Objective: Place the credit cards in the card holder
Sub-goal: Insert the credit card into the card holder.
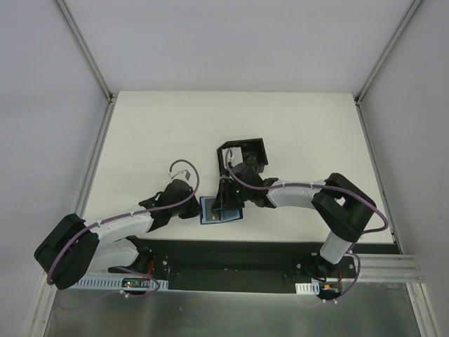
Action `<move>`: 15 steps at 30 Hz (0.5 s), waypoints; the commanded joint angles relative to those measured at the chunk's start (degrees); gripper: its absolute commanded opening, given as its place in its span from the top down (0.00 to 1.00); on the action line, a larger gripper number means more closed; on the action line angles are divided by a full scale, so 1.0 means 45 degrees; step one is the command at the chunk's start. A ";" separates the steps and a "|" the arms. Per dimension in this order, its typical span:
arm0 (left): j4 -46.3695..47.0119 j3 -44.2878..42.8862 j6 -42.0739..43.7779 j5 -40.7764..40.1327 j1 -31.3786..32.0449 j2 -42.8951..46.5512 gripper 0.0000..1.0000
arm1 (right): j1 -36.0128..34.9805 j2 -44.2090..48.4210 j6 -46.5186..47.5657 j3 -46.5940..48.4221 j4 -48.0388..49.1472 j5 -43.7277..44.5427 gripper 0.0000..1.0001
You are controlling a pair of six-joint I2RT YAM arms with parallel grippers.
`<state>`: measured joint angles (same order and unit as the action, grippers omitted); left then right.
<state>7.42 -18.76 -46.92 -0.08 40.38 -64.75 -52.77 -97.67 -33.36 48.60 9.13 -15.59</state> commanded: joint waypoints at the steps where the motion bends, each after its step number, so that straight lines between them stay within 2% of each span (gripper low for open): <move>1: -0.0360 -0.0029 0.0230 -0.0003 -0.0145 0.0092 1.00 | -0.0108 0.0121 0.0149 0.0431 0.0239 -0.0228 0.57; 8: -0.0594 -0.0166 0.0308 -0.0003 -0.0145 0.0268 1.00 | 0.0028 0.1409 0.0558 -0.0349 -0.0660 0.1530 0.57; 15: -0.0770 -0.0225 0.0328 -0.0061 -0.0145 0.0385 1.00 | 0.0087 0.1840 0.1066 -0.0292 -0.3140 0.3191 0.61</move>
<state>6.52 -18.81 -46.89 -0.08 40.38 -64.07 -52.69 -91.98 -30.70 47.44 2.57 -7.22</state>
